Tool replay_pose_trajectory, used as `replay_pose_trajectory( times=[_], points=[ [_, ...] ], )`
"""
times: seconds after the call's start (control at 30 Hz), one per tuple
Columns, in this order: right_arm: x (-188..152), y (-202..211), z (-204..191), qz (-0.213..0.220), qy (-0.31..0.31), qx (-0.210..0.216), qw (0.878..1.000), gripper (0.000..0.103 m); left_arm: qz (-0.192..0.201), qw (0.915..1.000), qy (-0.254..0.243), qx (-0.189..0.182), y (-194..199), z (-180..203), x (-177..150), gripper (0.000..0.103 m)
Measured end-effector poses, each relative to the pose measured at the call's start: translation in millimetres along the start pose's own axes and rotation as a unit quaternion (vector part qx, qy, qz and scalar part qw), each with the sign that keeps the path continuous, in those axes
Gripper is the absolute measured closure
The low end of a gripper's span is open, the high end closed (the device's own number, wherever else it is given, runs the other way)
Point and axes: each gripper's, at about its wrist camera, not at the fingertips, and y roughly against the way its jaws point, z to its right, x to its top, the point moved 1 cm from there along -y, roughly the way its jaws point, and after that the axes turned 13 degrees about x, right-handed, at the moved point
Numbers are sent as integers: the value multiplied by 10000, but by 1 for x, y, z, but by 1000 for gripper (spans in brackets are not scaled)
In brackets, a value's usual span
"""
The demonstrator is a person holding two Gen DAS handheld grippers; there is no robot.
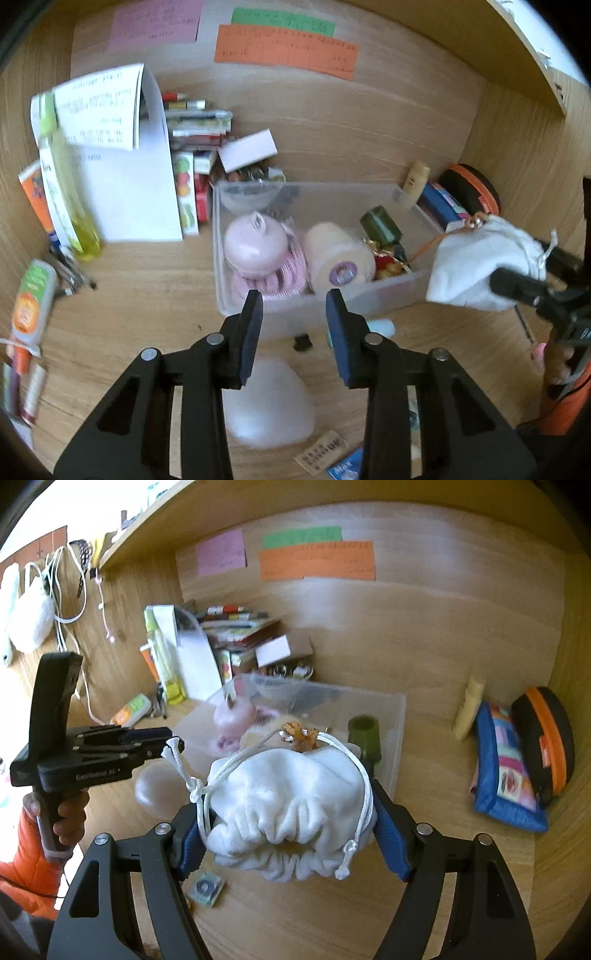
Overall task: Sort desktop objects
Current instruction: 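Lift the white container and white bag and carry both over the clear box, then lower the container and bag into the clear box and open both grippers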
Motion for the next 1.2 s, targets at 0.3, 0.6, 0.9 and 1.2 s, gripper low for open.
replay_pose_trajectory(
  times=[0.3,0.6,0.9,1.2],
  points=[
    [22,-19,20,68,-173,18,9998,30,-51,9995,-203,256,3,-9,-15,70],
    [43,-47,38,24,-351,-173,9992,30,-397,9959,-657,487,0,-16,-50,33],
    [54,-75,48,-195,-497,-432,9976,30,-963,9902,-926,408,-31,-2,-68,33],
    [41,-95,51,-564,-499,-623,9952,29,-900,9912,-838,494,-33,-4,-76,38]
  ],
)
